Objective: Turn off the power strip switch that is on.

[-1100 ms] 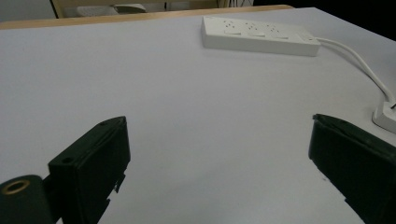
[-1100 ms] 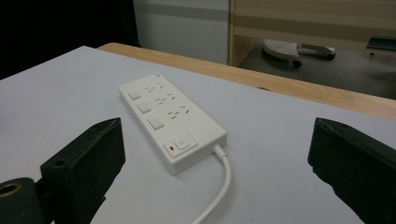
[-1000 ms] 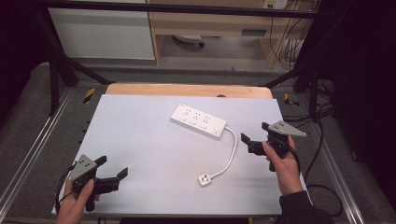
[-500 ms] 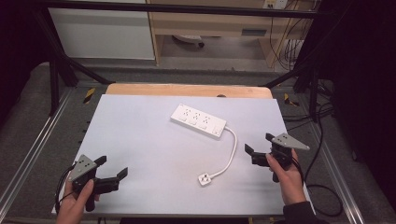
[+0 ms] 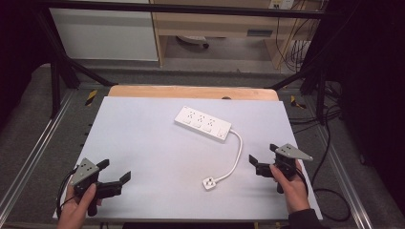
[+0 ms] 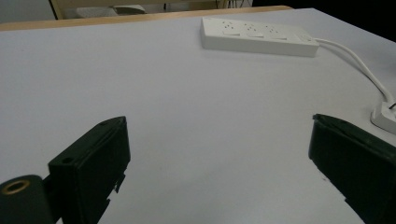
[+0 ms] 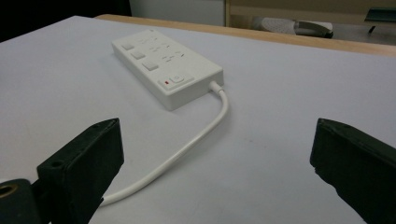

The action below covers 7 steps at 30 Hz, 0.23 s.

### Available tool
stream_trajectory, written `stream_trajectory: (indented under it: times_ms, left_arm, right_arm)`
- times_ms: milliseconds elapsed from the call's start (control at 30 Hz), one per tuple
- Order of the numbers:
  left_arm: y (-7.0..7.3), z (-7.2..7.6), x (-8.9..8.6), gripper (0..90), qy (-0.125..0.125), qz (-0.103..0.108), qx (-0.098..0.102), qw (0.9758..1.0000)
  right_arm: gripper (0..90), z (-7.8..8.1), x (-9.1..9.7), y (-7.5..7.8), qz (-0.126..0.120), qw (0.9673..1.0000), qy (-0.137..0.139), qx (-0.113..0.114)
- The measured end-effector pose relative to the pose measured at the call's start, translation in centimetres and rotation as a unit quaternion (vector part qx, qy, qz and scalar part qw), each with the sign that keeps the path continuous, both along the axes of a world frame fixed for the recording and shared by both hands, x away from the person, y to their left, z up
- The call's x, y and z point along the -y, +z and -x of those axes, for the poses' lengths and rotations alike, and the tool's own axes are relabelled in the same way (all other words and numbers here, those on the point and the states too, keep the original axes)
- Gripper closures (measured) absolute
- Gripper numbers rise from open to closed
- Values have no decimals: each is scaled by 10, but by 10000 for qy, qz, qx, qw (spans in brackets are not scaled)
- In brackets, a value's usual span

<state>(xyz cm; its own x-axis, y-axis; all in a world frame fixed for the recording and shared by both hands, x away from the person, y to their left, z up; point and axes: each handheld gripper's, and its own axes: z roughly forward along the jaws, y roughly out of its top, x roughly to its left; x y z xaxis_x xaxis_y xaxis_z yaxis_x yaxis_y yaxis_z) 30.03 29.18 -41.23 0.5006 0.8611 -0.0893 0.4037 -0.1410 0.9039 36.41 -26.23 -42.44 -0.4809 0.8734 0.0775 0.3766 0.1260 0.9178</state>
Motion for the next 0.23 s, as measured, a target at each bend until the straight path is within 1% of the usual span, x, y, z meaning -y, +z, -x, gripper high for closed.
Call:
stream_trajectory:
  times_ms: [67, 233]
  left_arm:
    - [0, 0, 0, 54, -6, -8, 7, 10000]
    - [0, 0, 0, 54, -10, 9, 8, 10000]
  right_arm:
    - [33, -1, -1, -3, 80, 9999, 6, -80]
    - [34, -6, -1, -15, 415, 9981, -151, -436]
